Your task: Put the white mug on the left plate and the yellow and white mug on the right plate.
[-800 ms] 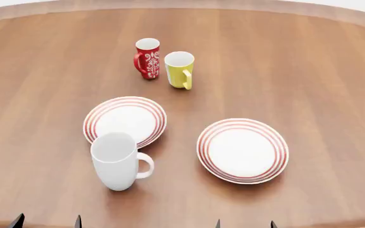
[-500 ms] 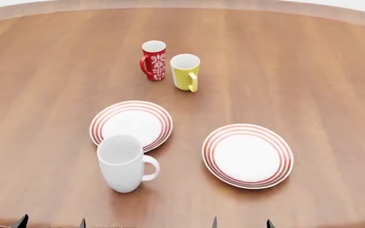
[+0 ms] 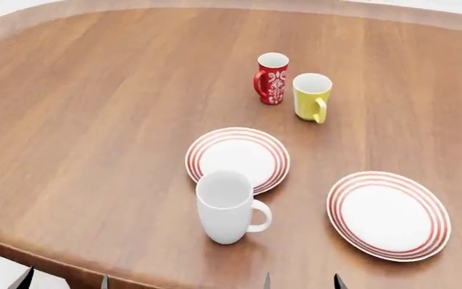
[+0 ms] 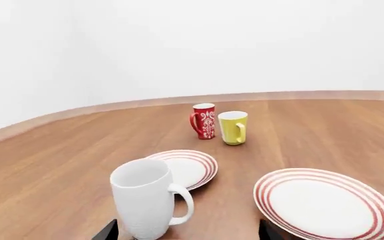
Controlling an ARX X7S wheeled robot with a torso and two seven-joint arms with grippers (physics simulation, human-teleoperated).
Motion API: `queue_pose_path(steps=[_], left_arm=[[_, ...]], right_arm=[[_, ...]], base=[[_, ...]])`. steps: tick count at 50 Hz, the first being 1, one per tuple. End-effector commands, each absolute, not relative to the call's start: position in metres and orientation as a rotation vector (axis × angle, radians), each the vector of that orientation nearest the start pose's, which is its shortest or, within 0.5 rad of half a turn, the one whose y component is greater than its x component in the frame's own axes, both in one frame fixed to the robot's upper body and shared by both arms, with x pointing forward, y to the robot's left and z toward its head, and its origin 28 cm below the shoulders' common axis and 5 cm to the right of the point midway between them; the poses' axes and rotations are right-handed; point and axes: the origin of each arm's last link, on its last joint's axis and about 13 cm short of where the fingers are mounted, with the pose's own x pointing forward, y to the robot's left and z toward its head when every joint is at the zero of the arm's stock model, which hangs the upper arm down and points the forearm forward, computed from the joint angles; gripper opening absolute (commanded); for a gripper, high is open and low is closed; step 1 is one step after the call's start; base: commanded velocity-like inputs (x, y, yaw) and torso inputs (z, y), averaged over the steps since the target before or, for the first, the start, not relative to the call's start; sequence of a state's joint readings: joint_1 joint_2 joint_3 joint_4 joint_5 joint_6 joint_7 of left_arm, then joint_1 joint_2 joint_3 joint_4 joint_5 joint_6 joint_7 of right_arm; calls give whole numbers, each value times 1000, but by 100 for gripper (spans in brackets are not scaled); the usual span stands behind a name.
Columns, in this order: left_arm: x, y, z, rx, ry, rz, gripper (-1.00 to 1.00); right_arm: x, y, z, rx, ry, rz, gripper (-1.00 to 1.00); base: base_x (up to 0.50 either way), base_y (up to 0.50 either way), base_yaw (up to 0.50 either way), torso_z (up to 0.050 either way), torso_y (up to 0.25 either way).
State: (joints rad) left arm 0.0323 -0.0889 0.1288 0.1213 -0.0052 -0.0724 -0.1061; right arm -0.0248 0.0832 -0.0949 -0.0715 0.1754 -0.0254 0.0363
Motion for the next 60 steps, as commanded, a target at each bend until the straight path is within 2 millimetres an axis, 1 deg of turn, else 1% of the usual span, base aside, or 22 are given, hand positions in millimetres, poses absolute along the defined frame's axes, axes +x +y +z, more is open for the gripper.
queue_pose_path(steps=[1,8,18,20,22,24,25,42,47,48,50,52,53,57,60], left_arm=[[207,204,27,62,-23,-13,100],[209,203,27,59,-25,-15,100],[209,204,27,62,-24,-18,100],[209,204,28,63,-26,-20,100],[208,205,29,63,-26,-19,100],[208,205,30,61,-29,-18,100],[208,205,31,59,-30,-17,100],[208,211,38,46,-43,4,100],[208,213,40,45,-48,7,100],[208,213,41,47,-50,8,100],[208,218,49,43,-65,28,100],[207,225,59,42,-101,68,100],[207,228,62,37,-106,83,100],[207,242,74,12,-114,153,100],[207,245,77,7,-116,166,100]], right_arm=[[210,-91,24,35,-56,58,100],[214,-90,23,25,-56,66,100],[213,-87,26,-21,-52,75,100],[214,-86,27,-3,-44,73,100],[212,-87,30,30,-81,70,100],[212,-88,30,91,-88,73,100],[211,-90,30,125,-104,76,100],[207,-92,36,126,-135,65,100],[205,-95,39,115,-140,31,100],[205,-96,40,121,-140,21,100],[203,-103,48,107,-125,-5,100],[195,-111,58,131,-170,-38,100],[191,-113,59,135,-191,-46,100],[186,-113,57,130,-178,-45,100],[187,-112,56,129,-171,-39,100]], base=[[0,0,500,0,0],[0,0,500,0,0],[0,0,500,0,0],[0,0,0,0,0],[0,0,0,0,0],[0,0,0,0,0],[128,-431,0,0,0],[143,-479,0,0,0],[143,-479,0,0,0],[105,-352,0,0,0],[0,0,0,0,0],[0,0,0,0,0],[0,0,0,0,0],[458,136,0,0,0],[479,143,0,0,0]])
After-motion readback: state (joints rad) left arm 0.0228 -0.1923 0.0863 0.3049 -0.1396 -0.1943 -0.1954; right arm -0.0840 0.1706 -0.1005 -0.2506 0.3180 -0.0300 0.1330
